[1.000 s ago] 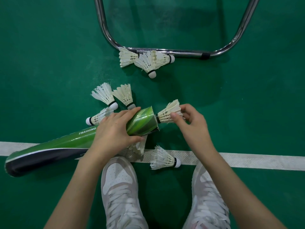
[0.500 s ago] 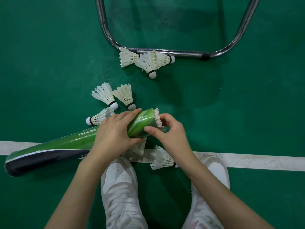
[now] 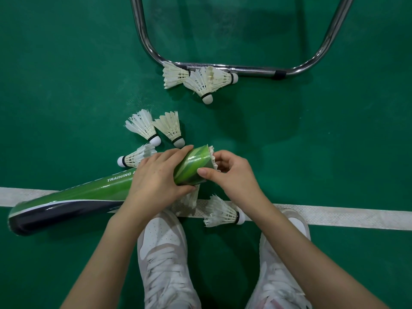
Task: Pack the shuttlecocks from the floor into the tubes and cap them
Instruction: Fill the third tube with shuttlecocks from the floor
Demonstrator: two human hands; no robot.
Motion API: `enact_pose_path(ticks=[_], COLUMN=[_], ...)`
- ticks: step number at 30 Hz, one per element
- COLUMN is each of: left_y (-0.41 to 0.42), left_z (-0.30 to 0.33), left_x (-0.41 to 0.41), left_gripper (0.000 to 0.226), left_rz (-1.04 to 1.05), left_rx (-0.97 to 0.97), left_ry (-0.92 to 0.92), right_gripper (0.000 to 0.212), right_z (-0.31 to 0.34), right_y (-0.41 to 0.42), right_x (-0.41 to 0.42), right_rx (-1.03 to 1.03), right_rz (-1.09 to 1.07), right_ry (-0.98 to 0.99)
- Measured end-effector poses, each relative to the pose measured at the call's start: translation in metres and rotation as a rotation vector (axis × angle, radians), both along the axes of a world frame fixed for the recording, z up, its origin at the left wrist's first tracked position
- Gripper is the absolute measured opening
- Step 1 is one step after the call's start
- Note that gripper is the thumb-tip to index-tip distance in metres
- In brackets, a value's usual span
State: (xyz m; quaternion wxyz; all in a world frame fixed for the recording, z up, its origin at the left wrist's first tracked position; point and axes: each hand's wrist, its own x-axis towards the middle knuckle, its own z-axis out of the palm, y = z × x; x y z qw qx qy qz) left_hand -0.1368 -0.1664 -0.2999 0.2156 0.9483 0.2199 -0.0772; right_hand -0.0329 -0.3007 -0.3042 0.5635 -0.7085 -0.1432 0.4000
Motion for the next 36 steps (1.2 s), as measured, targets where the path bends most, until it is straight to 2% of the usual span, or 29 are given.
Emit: enact_pose_path(ticks=[13,19,26,36], left_y=[0.0004,0.0008,0.0008,0.0069], left_z=[-0.0009,-0.0011,-0.0016,-0.0038], left_x=[-0.0019,-0.0026,-0.0038,-0.0040], left_gripper=[0.089,0.089,0.088,0.088], left_rz=[-0.021,-0.015,-0.025,0.003], left_rx=[0.000,-0.004,-0.003,-0.004], left_ry=[0.007,0.002,0.003,0.005], right_gripper=[0.019,0.017,0.027,0.020], right_z=[-0.0018,-0.0023,-0.0009,-0.0047], right_y=[-0.0019,-0.0004,0.0007,-0.0011], right_x=[0.0016,0.0024,0.0056,-0.0009], right_rx=[0.088,0.085,0.093,0.095], right_rz=[0.126,0.206,0.294,0.137], right_ry=[0.155,0.161,0.196,0.066])
